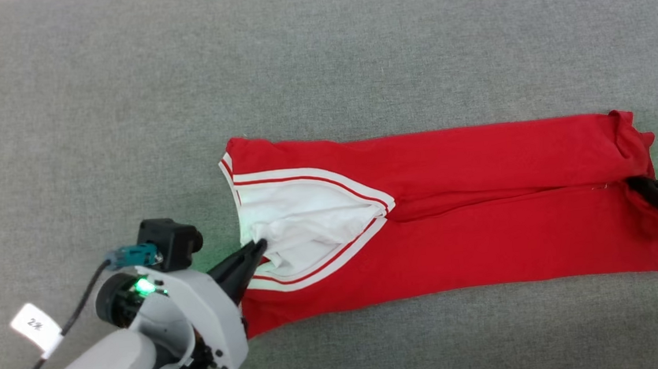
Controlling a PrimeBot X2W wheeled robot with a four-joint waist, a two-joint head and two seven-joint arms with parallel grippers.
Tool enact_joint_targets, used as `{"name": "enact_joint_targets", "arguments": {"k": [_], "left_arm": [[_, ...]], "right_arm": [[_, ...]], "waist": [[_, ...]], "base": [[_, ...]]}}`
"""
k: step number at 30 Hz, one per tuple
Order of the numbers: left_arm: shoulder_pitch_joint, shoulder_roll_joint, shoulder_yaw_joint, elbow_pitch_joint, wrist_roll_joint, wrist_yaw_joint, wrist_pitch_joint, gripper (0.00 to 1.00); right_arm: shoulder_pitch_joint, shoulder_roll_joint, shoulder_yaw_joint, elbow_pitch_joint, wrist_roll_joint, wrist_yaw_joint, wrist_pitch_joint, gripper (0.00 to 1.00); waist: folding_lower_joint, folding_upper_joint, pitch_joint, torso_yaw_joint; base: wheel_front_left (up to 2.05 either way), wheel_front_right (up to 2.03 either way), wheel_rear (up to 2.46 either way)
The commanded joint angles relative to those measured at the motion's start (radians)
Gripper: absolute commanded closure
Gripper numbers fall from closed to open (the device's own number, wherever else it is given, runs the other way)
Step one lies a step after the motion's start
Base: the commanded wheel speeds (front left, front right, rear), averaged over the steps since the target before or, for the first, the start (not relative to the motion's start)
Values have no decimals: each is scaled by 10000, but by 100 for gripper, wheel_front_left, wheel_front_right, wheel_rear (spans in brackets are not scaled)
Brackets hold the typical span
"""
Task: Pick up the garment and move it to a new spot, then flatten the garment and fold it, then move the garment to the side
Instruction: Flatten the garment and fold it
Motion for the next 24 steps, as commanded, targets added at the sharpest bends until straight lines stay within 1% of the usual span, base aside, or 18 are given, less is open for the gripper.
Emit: {"name": "enact_joint_targets", "arguments": {"k": [1, 5, 6, 7, 8, 9, 10, 11, 14, 18, 22, 24], "left_arm": [[-78, -94, -27, 46, 33, 41, -40, 100], [-138, -408, -120, 413, 145, 97, -152, 100], [-135, -472, -146, 492, 153, 83, -176, 100], [-122, -558, -116, 550, 134, 65, -278, 95], [-93, -628, -72, 617, 105, 68, -383, 82], [-47, -674, -35, 662, 76, 76, -472, 52], [18, -732, 22, 680, 5, 91, -587, 12], [90, -777, 88, 683, -34, 110, -716, 0], [339, -846, 253, 644, -122, 201, -1121, 0], [743, -1099, 528, 513, -142, 505, -1925, 0], [1221, -1591, 766, 441, -78, 793, -2931, 0], [1497, -2003, 1022, 391, -202, 840, -3329, 0]], "right_arm": [[36, 160, 91, 83, -100, -12, 25, 100], [-52, 470, 158, 408, -204, -12, 36, 99], [-60, 522, 151, 471, -194, -12, 30, 78], [-64, 564, 119, 530, -160, -12, -3, 55], [-65, 595, 75, 566, -90, -12, -17, 9], [-50, 613, 19, 565, 2, -12, -21, 0], [-28, 599, -48, 546, 109, -12, -25, 0], [2, 546, -103, 502, 225, -12, -2, 0], [160, 271, -175, 65, 844, -12, 456, 0], [215, -400, -284, -262, 1490, -12, 1310, 0], [237, -835, -335, -327, 1913, -10, 2139, 0], [231, -1029, -370, -227, 2030, -12, 2483, 0]], "waist": [[0, 0, 18, -16], [0, 0, 18, -32], [0, 0, -2, -36], [0, 0, -33, -39], [0, 0, -87, -43], [0, 0, -145, -50], [0, 0, -211, -49], [0, 0, -282, -46], [0, 0, -504, -40], [0, 0, -743, 21], [0, 0, -887, 178], [0, 0, -883, 307]], "base": [[0, 0, 0], [0, 0, 0], [0, 0, 0], [0, 0, 0], [0, 0, 0], [0, 0, 0], [0, 0, 0], [0, 0, 0], [0, 0, 0], [0, 0, 0], [0, 0, 0], [0, 0, 0]]}}
